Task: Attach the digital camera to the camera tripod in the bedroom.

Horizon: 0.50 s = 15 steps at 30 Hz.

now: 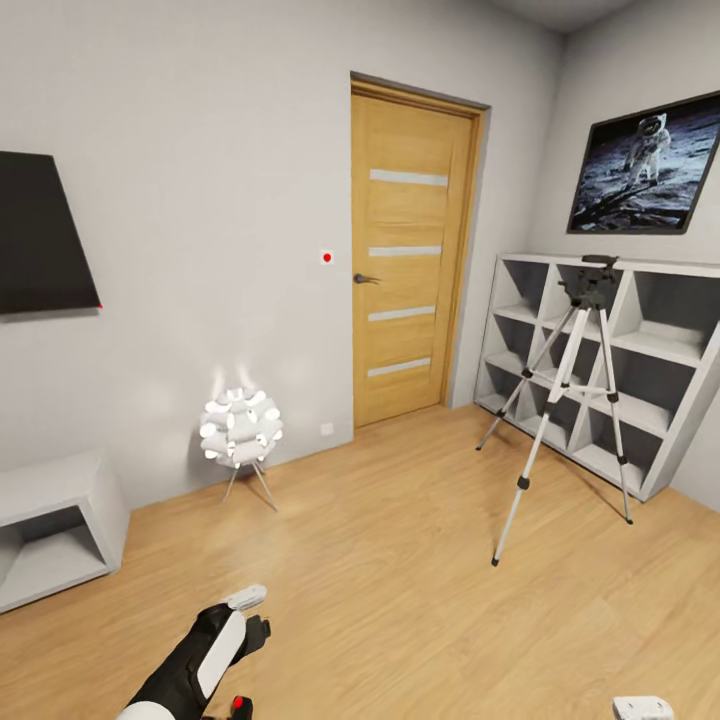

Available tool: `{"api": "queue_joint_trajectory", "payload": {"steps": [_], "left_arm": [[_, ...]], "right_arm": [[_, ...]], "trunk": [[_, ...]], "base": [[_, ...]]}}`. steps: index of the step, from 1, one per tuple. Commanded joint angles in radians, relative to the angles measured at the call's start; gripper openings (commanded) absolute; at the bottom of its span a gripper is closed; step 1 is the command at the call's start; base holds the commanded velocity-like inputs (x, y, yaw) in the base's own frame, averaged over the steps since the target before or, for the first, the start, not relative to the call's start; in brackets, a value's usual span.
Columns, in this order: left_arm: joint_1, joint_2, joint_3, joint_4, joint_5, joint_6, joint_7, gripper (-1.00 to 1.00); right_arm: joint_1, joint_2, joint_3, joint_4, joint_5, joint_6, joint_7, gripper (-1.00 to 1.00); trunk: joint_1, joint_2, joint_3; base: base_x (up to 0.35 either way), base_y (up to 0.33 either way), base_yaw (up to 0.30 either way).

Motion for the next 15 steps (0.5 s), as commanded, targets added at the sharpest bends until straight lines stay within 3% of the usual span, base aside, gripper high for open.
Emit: {"api": "queue_joint_trajectory", "payload": {"steps": [1,6,13,14,15], "left_arm": [[0.0,0.001,0.0,0.01,0.01,-0.015,-0.002,1.0],[-0.002,0.013,0.009,0.043,0.013,-0.056,-0.042,1.0],[-0.005,0.016,0.03,0.069,0.025,-0.069,-0.059,1.0],[-0.029,0.016,0.029,0.058,0.02,0.015,-0.109,1.0],[-0.025,0.016,0.025,0.019,0.018,0.043,-0.112,1.0]], "right_arm": [[-0.001,-0.004,-0.003,-0.002,-0.007,0.004,0.026,1.0],[-0.012,-0.047,-0.006,-0.005,-0.01,-0.001,0.139,1.0],[-0.015,-0.061,-0.004,-0.009,-0.009,0.004,0.149,1.0],[-0.025,-0.046,0.0,-0.109,-0.005,0.195,0.142,1.0],[-0.025,-0.043,-0.001,-0.157,-0.005,0.22,0.142,1.0]], "trunk": [[0.004,-0.008,-0.004],[0.023,-0.043,-0.02],[0.05,-0.092,-0.042],[0.054,-0.099,-0.045],[0.058,-0.106,-0.048]], "base": [[0.0,0.0,0.0],[0.0,0.0,0.0],[0.0,0.0,0.0],[0.0,0.0,0.0],[0.0,0.0,0.0]]}}
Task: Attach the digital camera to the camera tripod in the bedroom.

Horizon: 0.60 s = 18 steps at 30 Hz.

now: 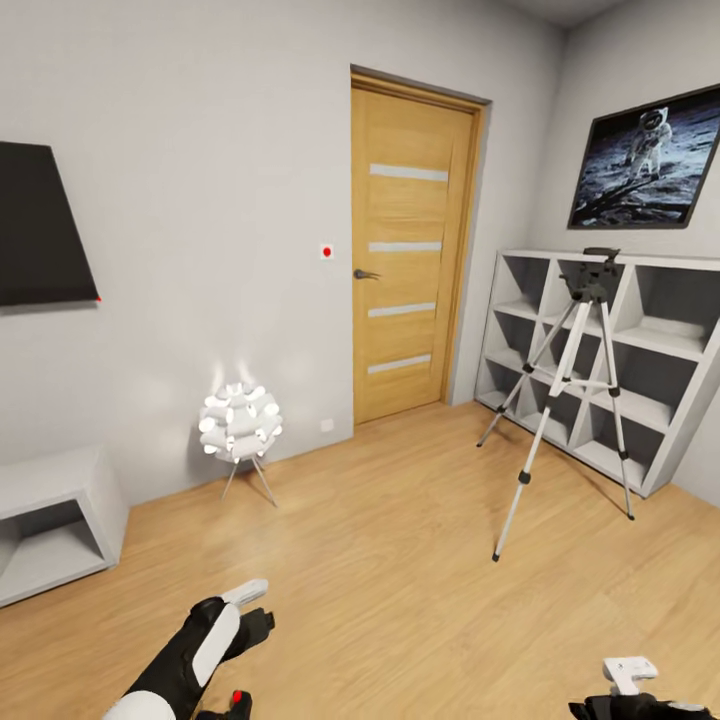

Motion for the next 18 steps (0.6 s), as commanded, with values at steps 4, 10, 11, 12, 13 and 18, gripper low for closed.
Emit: {"api": "queue_joint_trajectory", "payload": {"steps": [4,10,11,12,13,18], "left_arm": [[0.109,0.013,-0.042,-0.298,0.007,0.141,0.003,1.0],[0.134,0.041,-0.045,-0.317,0.01,0.172,-0.001,1.0],[0.135,0.045,-0.045,-0.303,0.011,0.172,-0.002,1.0],[0.134,0.049,-0.045,-0.288,0.011,0.17,-0.002,1.0],[0.13,0.051,-0.045,-0.272,0.011,0.165,-0.002,1.0],[0.087,0.054,-0.051,-0.187,0.008,0.146,0.0,1.0]], "right_arm": [[0.009,0.006,0.0,-0.146,-0.002,0.045,0.002,1.0],[0.015,0.006,0.001,-0.169,0.003,0.05,0.002,1.0],[0.015,0.006,0.0,-0.176,0.003,0.051,0.002,1.0],[0.016,0.005,-0.002,-0.185,0.003,0.053,0.003,1.0],[0.016,0.005,-0.003,-0.198,0.002,0.058,0.004,1.0],[0.014,0.005,-0.007,-0.334,0.001,0.229,0.003,1.0]], "trunk": [[0.015,-0.029,-0.014],[0.038,-0.071,-0.033],[0.042,-0.078,-0.036],[0.046,-0.085,-0.039],[0.05,-0.092,-0.042],[0.069,-0.127,-0.058]], "base": [[0.0,0.0,0.0],[0.0,0.0,0.0],[0.0,0.0,0.0],[0.0,0.0,0.0],[0.0,0.0,0.0],[0.0,0.0,0.0]]}}
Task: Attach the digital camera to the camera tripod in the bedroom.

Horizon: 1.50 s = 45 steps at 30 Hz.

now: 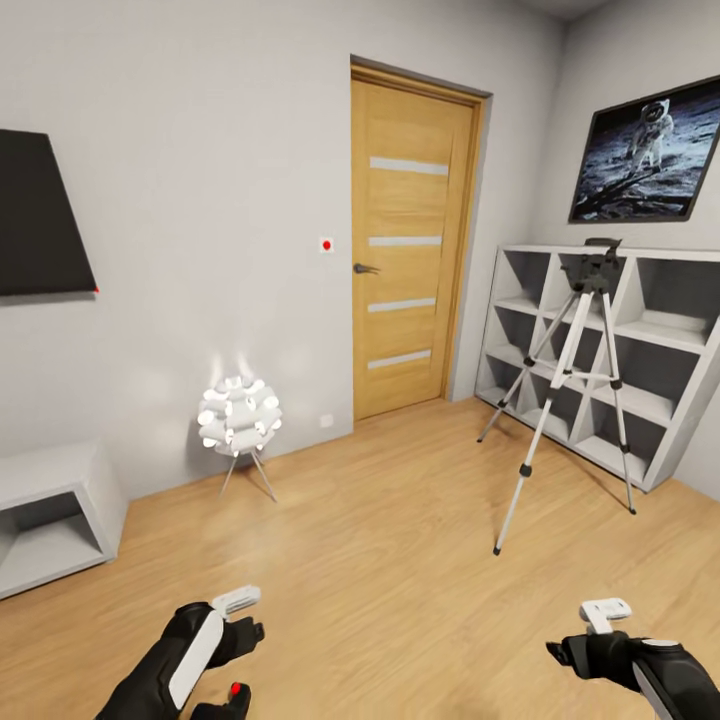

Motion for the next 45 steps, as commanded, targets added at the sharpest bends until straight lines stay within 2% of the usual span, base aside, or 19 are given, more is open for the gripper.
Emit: {"api": "queue_joint_trajectory", "payload": {"steps": [1,2,3,4,5,8,12,17,21,23,24,29,35,45], "left_arm": [[-0.009,0.003,-0.005,0.006,0.011,0.003,0.01,1.0],[-0.019,0.004,-0.005,0.011,0.01,0.006,0.011,1.0],[-0.037,0.007,-0.005,0.013,0.01,0.028,0.012,1.0],[-0.037,0.007,-0.005,0.013,0.01,0.028,0.012,1.0],[-0.049,0.008,-0.002,0.004,0.009,0.053,0.012,1.0],[-0.057,0.012,0.003,-0.013,0.011,0.071,0.012,1.0],[-0.059,0.022,0.006,-0.019,0.008,0.061,0.018,1.0],[-0.066,0.03,0.004,-0.002,0.009,0.024,0.015,1.0],[-0.082,0.045,0.003,0.054,0.009,0.001,0.01,1.0],[-0.093,0.053,0.0,0.136,0.007,-0.071,0.008,1.0],[-0.093,0.053,0.0,0.136,0.007,-0.071,0.008,1.0],[-0.101,0.056,-0.008,0.212,0.005,-0.155,0.011,1.0],[-0.104,0.053,-0.028,0.239,-0.019,-0.178,0.016,1.0],[-0.105,0.05,-0.034,0.247,-0.03,-0.184,0.009,1.0]], "right_arm": [[-0.002,0.0,-0.001,-0.034,-0.006,0.051,0.001,1.0],[-0.004,0.001,0.0,-0.068,-0.006,0.092,0.001,1.0],[-0.006,0.005,0.001,-0.147,-0.006,0.163,0.0,1.0],[-0.006,0.005,0.001,-0.147,-0.006,0.163,0.0,1.0],[-0.006,0.015,0.0,-0.233,-0.006,0.217,-0.001,1.0],[0.003,0.042,0.0,-0.34,-0.003,0.264,-0.003,1.0],[0.025,0.078,-0.001,-0.409,0.0,0.288,-0.018,1.0],[0.038,0.093,-0.002,-0.442,-0.001,0.297,-0.052,1.0],[0.043,0.096,-0.002,-0.457,-0.001,0.301,-0.064,1.0],[0.047,0.094,-0.003,-0.476,-0.002,0.304,-0.068,1.0],[0.047,0.094,-0.003,-0.476,-0.002,0.304,-0.068,1.0],[0.07,0.093,-0.003,-0.517,-0.002,0.305,-0.072,1.0],[0.086,0.093,-0.004,-0.538,-0.002,0.305,-0.073,1.0],[0.1,0.094,-0.004,-0.55,-0.002,0.305,-0.073,1.0]], "trunk": [[0.004,-0.008,-0.004],[0.008,-0.015,-0.007],[0.012,-0.022,-0.011],[0.015,-0.029,-0.014],[0.019,-0.036,-0.017],[0.031,-0.057,-0.026],[0.046,-0.085,-0.039],[0.065,-0.12,-0.054],[0.081,-0.148,-0.067],[0.088,-0.162,-0.073],[0.092,-0.169,-0.076],[0.111,-0.204,-0.092],[0.134,-0.246,-0.111],[0.173,-0.316,-0.142]], "base": [[0.0,0.0,0.0],[0.0,0.0,0.0],[0.0,0.0,0.0],[0.0,0.0,0.0],[0.0,0.0,0.0],[0.0,0.0,0.0],[0.0,0.0,0.0],[0.0,0.0,0.0],[0.0,0.0,0.0],[0.0,0.0,0.0],[0.0,0.0,0.0],[0.0,0.0,0.0],[0.0,0.0,0.0],[0.0,0.0,0.0]]}}
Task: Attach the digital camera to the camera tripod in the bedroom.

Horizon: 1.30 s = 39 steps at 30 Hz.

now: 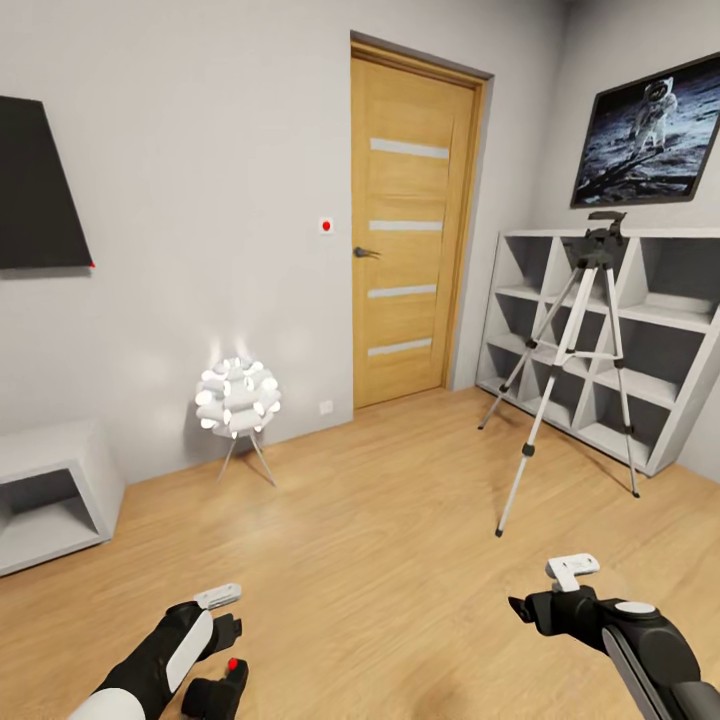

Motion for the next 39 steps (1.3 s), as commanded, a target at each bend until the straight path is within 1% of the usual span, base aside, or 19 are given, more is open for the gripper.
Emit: {"api": "queue_joint_trajectory", "payload": {"steps": [1,8,12,18,23,30,34,35,36,37,38,39], "left_arm": [[0.0,0.002,-0.008,-0.001,0.01,0.003,0.008,1.0],[-0.003,0.007,-0.006,-0.001,0.007,0.004,0.008,1.0],[-0.029,0.009,-0.007,-0.001,0.008,0.011,0.008,1.0],[-0.059,0.008,-0.009,0.0,0.003,0.042,0.009,1.0],[-0.065,0.01,-0.009,0.0,-0.008,0.043,0.007,1.0],[-0.067,0.009,-0.009,0.001,-0.013,0.041,0.003,1.0],[-0.068,0.01,-0.008,0.0,-0.016,0.04,-0.019,1.0],[-0.069,0.011,-0.008,0.0,-0.016,0.04,-0.034,1.0],[-0.069,0.011,-0.008,0.0,-0.017,0.038,-0.052,1.0],[-0.069,0.011,-0.008,0.001,-0.017,0.035,-0.061,1.0],[-0.069,0.012,-0.008,0.001,-0.016,0.022,-0.08,1.0],[-0.07,0.012,-0.008,0.001,-0.016,0.02,-0.084,1.0]], "right_arm": [[0.004,0.0,-0.001,-0.005,-0.005,0.005,0.0,1.0],[0.015,0.002,-0.001,-0.015,-0.005,0.004,0.0,1.0],[0.017,0.003,0.0,-0.025,-0.005,0.005,0.0,1.0],[0.02,0.004,0.001,-0.038,-0.005,0.005,0.0,1.0],[0.02,0.006,0.002,-0.042,-0.005,0.005,-0.001,1.0],[0.02,0.009,0.002,-0.044,-0.005,0.008,0.0,1.0],[0.012,0.013,0.004,-0.056,-0.005,0.032,-0.002,1.0],[-0.003,0.015,0.005,-0.069,-0.005,0.058,-0.003,1.0],[-0.038,0.016,0.006,-0.078,-0.005,0.098,-0.003,1.0],[-0.062,0.018,0.007,-0.082,-0.006,0.12,-0.003,1.0],[-0.15,0.027,0.008,-0.089,-0.006,0.175,-0.003,1.0],[-0.175,0.03,0.009,-0.09,-0.006,0.18,-0.003,1.0]], "trunk": [[0.004,-0.008,-0.004],[0.031,-0.057,-0.026],[0.046,-0.085,-0.039],[0.069,-0.127,-0.058],[0.088,-0.162,-0.073],[0.115,-0.211,-0.095],[0.13,-0.239,-0.108],[0.134,-0.246,-0.111],[0.138,-0.253,-0.114],[0.142,-0.26,-0.117],[0.146,-0.267,-0.12],[0.149,-0.274,-0.123]], "base": [[0.0,0.0,0.0],[0.0,0.0,0.0],[0.0,0.0,0.0],[0.0,0.0,0.0],[0.0,0.0,0.0],[0.0,0.0,0.0],[0.0,0.0,0.0],[0.0,0.0,0.0],[0.0,0.0,0.0],[0.0,0.0,0.0],[0.0,0.0,0.0],[0.0,0.0,0.0]]}}
